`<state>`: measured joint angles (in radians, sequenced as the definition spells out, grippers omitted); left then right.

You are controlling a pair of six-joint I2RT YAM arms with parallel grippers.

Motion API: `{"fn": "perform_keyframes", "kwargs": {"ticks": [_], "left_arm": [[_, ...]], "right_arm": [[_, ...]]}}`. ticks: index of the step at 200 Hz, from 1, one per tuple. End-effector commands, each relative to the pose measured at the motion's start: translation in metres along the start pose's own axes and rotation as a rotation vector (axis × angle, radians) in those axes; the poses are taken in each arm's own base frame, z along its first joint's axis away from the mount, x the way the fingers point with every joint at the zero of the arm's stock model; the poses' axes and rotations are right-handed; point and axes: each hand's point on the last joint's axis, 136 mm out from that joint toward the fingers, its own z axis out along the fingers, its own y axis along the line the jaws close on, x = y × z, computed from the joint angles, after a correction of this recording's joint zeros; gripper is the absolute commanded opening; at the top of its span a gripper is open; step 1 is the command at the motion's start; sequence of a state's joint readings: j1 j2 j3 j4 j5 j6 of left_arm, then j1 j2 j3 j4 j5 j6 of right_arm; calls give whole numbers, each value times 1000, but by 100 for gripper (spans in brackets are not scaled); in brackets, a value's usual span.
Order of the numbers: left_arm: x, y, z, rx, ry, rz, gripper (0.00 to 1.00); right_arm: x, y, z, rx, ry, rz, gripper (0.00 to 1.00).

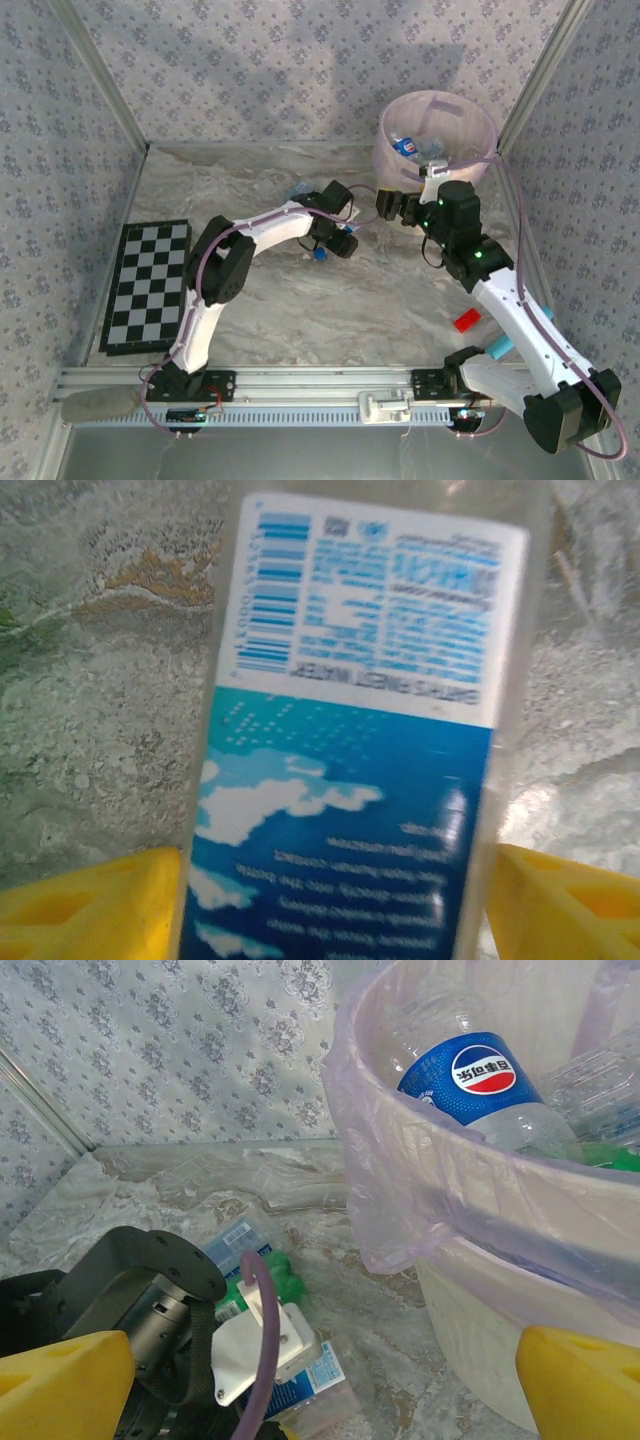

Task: Put the plastic bottles in the bin

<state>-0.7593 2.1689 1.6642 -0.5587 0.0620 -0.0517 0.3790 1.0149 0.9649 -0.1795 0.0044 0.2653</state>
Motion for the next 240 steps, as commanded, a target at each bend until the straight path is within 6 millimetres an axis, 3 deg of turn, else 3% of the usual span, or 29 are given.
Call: {"fn": "perform_keyframes", "kwargs": {"ticks": [1,23,41,106,151,183,224,228,240], "left_arm": [[-2,1,0,-6,11,17,74],[-4,1,-3,-7,-6,17,57],[-9,2,-13,-12,-48,10,52],[-29,0,-93,-7,-330,-58,51],[-38,5,-159,-4,-538,-114,51],[-40,-5,-199,55,-680,-99,51],[-33,-14,-219,108,-772,-73,52],[-32,-15,-219,111,-773,-70,52],[-31,-16,-221,114,-779,-64,53]], "right_arm": [[-1,-2,-4,5,-1,14,100],[0,-1,-4,3,3,17,100],[-1,0,-5,-8,2,20,100],[-7,17,4,-95,0,61,100],[-12,36,23,-186,33,110,100],[-18,59,38,-291,51,159,100],[-15,89,60,-424,134,193,98],[-27,94,59,-444,118,192,97],[-27,103,64,-483,141,202,94]]}}
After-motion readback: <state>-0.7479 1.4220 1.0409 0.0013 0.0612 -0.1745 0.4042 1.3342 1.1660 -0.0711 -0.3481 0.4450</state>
